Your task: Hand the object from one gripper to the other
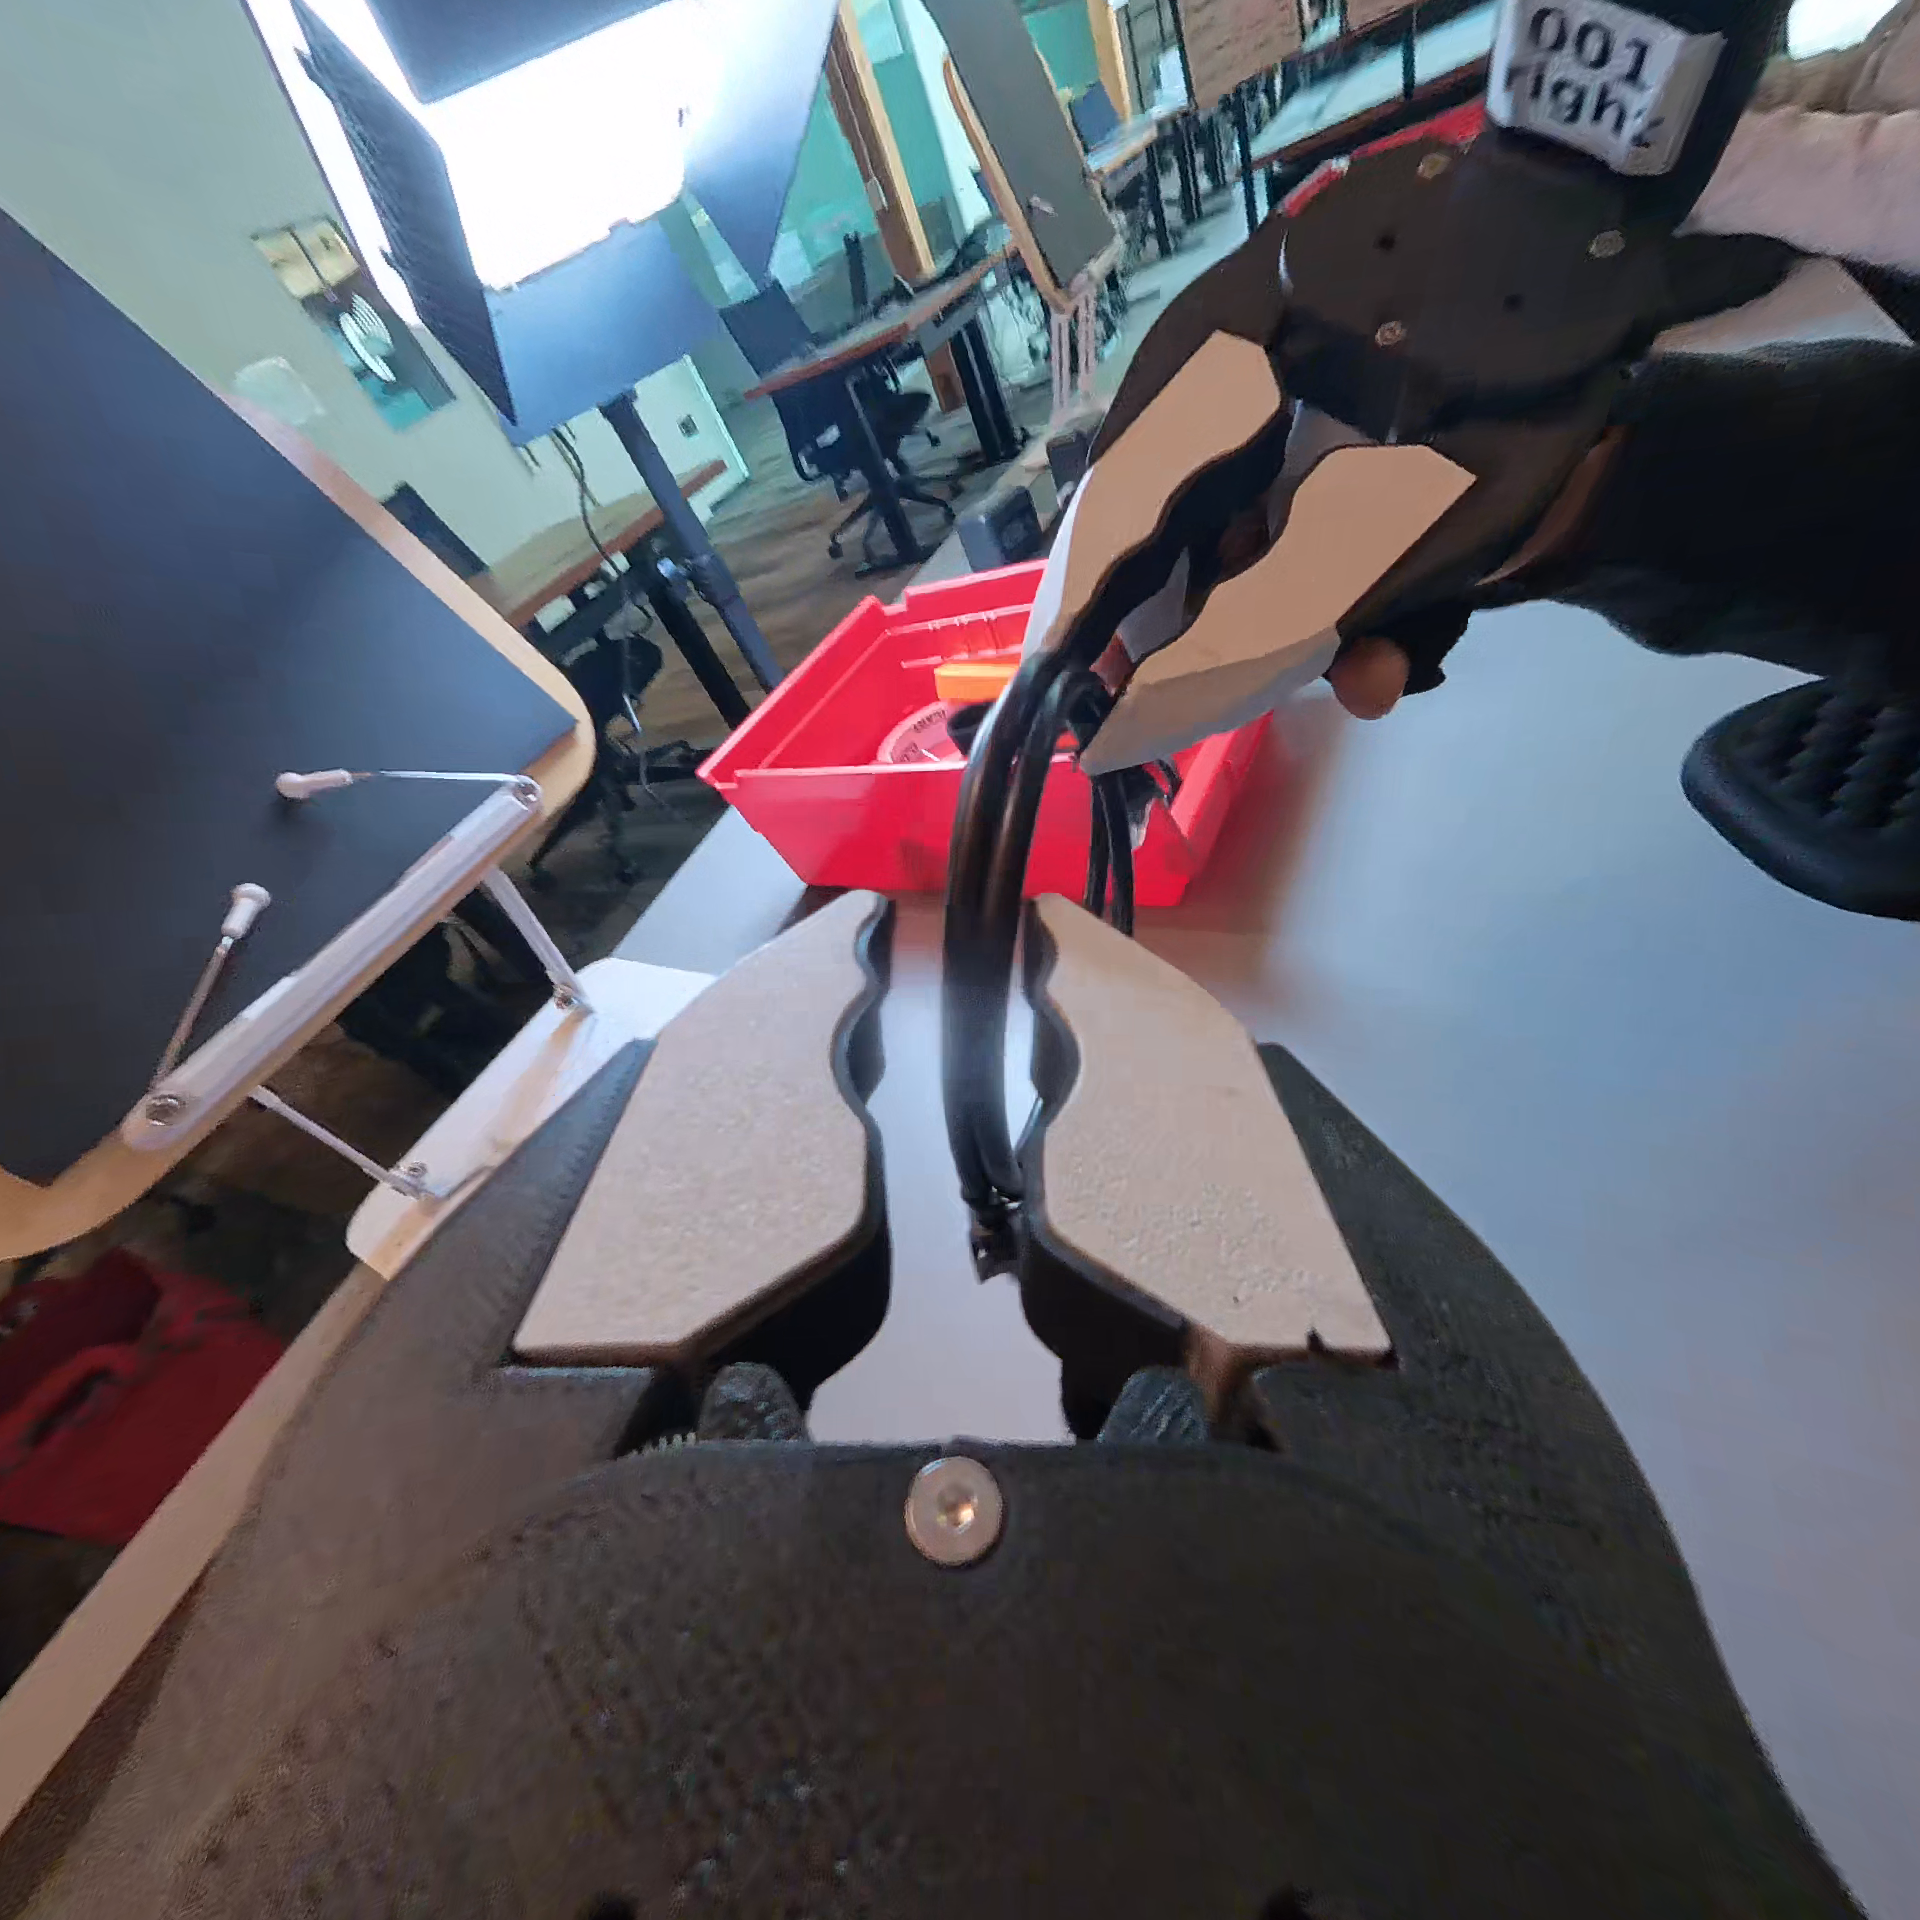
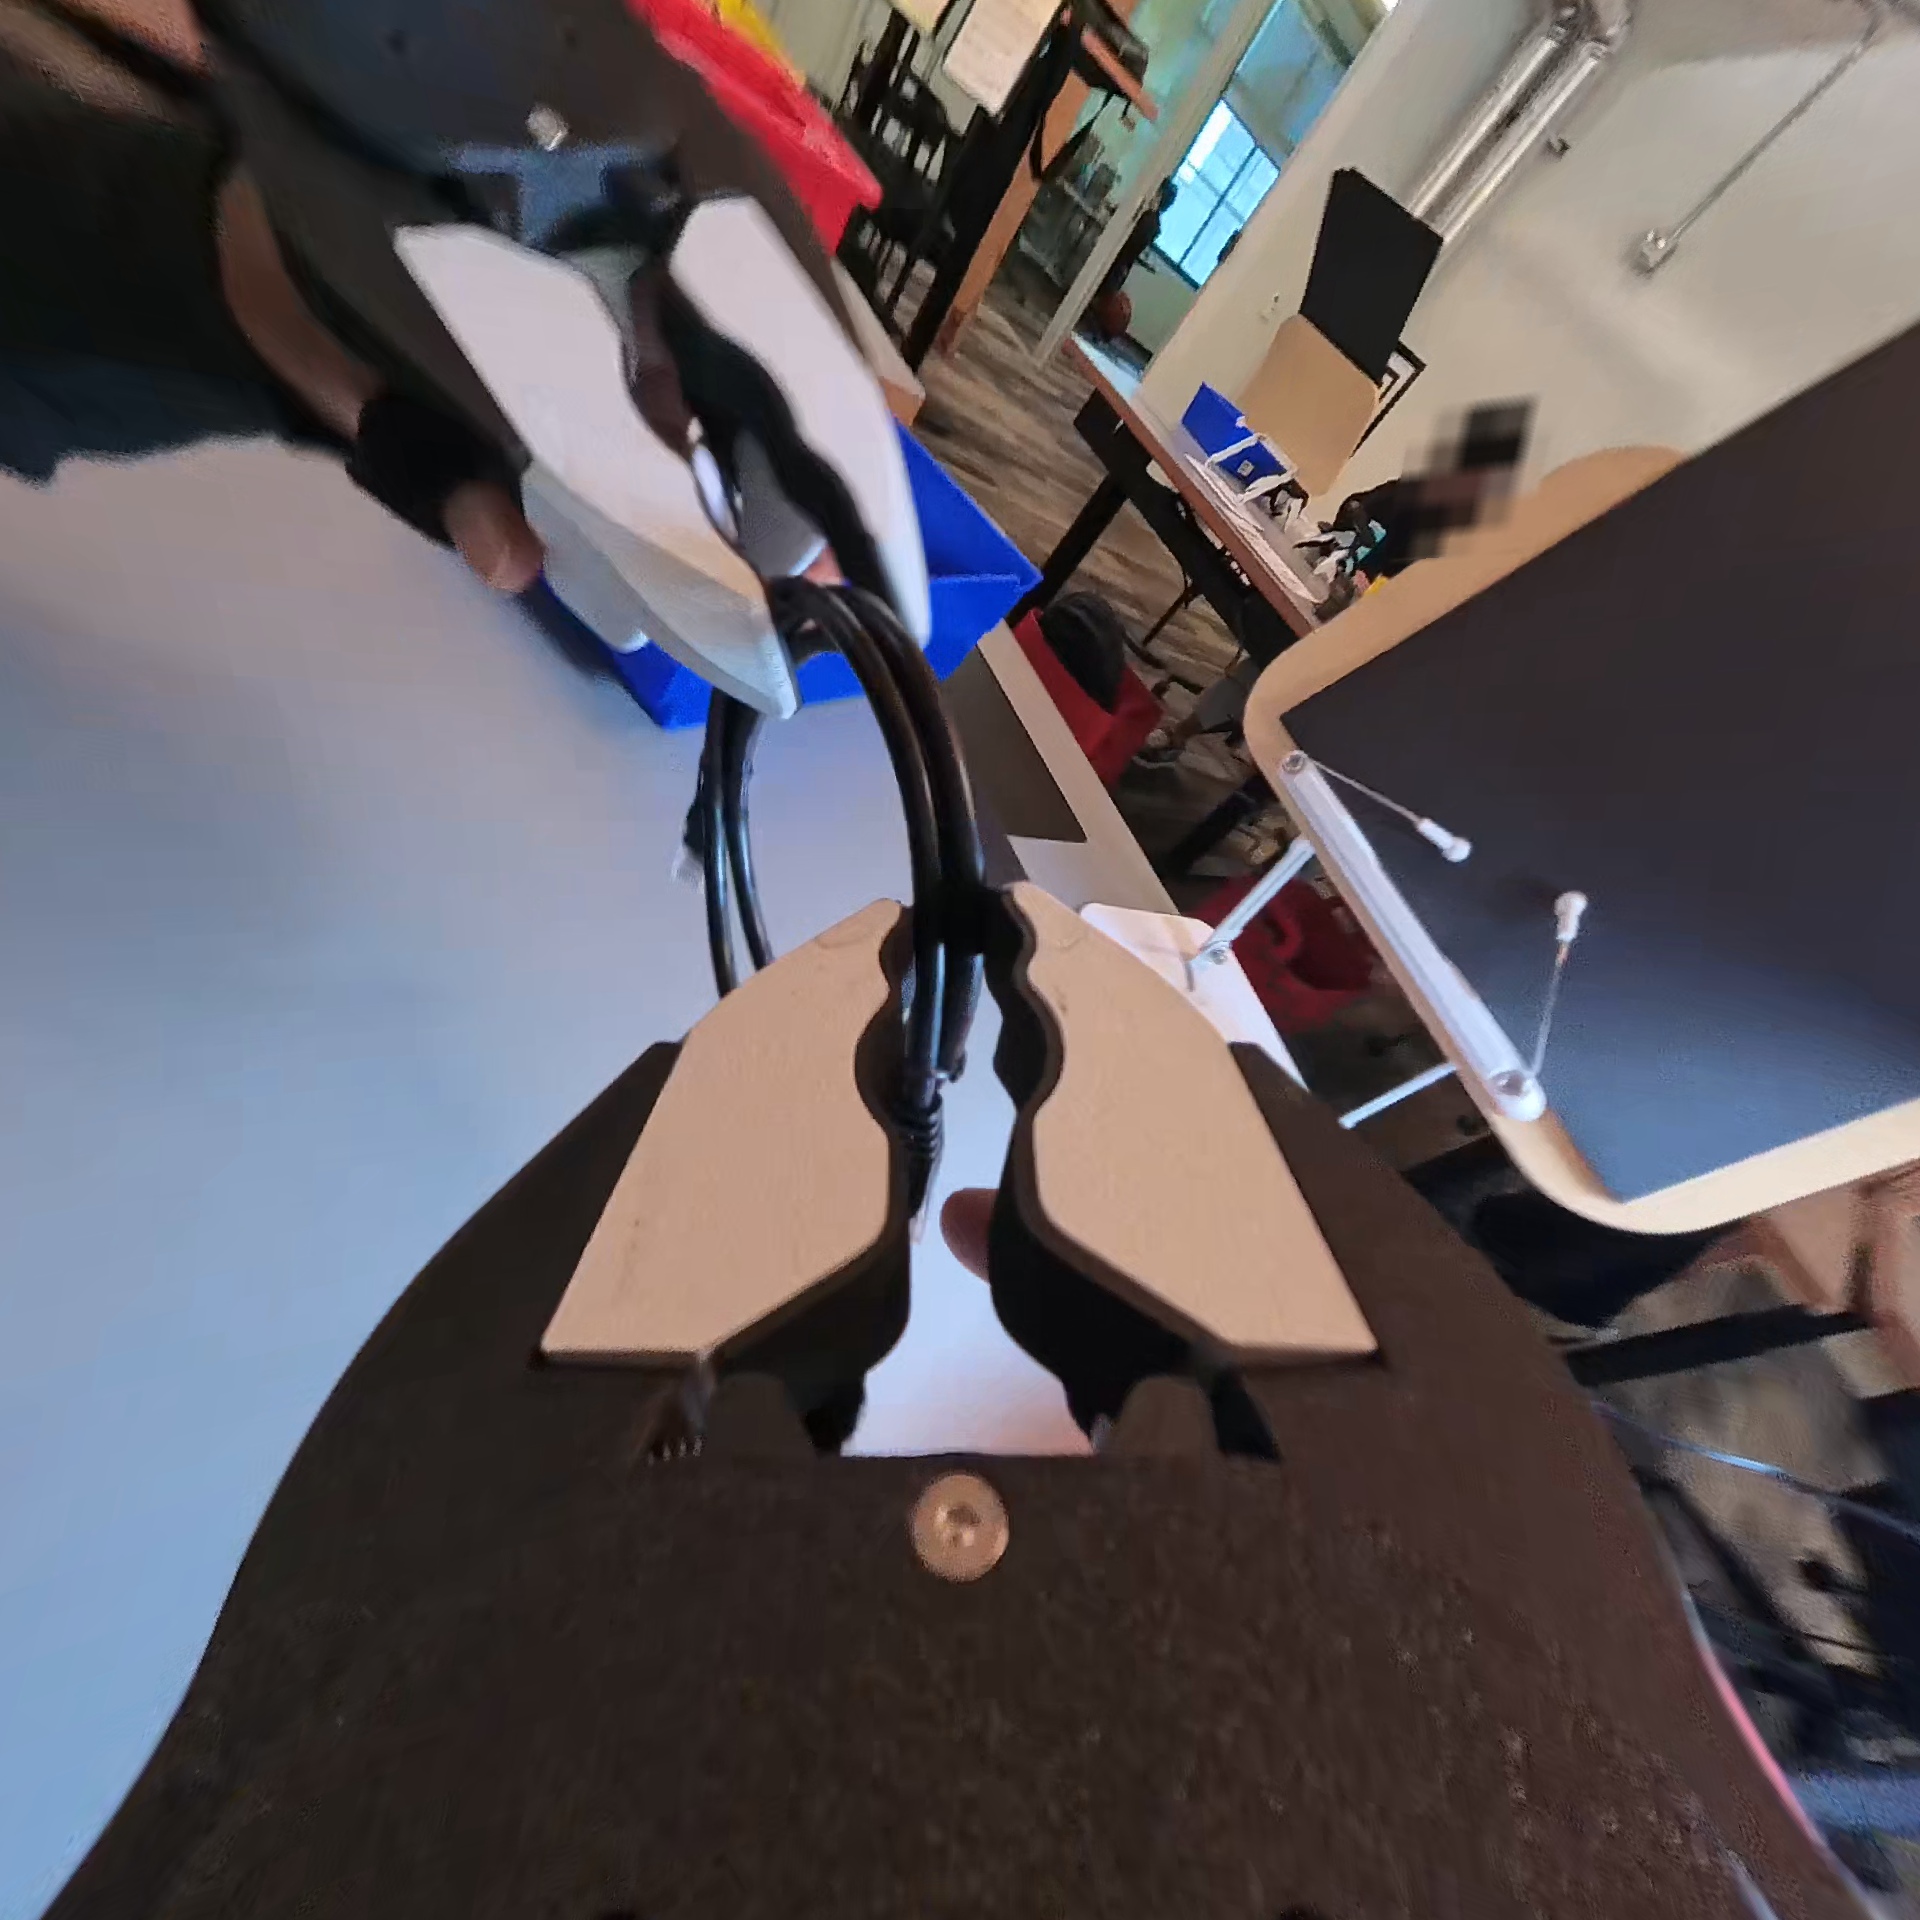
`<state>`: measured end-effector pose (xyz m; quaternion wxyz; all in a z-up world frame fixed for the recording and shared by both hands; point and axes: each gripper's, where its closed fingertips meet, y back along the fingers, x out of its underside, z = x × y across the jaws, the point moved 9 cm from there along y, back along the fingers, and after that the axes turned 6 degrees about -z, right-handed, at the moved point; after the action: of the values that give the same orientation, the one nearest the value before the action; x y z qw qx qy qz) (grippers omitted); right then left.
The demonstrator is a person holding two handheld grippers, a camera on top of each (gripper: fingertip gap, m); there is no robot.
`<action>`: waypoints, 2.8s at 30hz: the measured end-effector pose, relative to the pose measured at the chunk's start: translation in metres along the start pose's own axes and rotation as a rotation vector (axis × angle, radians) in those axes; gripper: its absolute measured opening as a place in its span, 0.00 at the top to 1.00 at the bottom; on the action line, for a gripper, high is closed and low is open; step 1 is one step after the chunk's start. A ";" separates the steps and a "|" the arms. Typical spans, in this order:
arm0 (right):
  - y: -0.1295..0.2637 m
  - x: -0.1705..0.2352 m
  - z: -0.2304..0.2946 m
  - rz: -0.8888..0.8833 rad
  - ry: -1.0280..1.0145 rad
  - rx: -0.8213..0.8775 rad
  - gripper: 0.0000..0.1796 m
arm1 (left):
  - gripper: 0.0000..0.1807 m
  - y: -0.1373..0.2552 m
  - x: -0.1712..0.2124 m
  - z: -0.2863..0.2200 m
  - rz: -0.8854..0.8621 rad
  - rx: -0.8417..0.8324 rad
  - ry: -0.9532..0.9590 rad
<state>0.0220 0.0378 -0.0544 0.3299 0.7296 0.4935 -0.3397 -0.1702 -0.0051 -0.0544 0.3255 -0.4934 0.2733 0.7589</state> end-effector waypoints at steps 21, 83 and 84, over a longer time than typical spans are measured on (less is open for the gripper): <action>-0.012 0.015 0.016 0.135 0.120 -0.094 0.93 | 0.89 -0.006 -0.003 -0.018 0.153 0.035 -0.204; -0.049 -0.017 0.054 0.107 -0.164 0.042 0.90 | 0.94 0.003 0.017 0.034 -0.094 -0.144 0.622; -0.046 -0.018 0.051 0.094 -0.172 0.048 0.91 | 0.94 0.003 0.018 0.035 -0.097 -0.136 0.634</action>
<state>-0.0354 0.0011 -0.0742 0.3690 0.7277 0.4204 -0.3970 -0.1978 0.0227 -0.0579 0.2263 -0.7382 0.2862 0.5674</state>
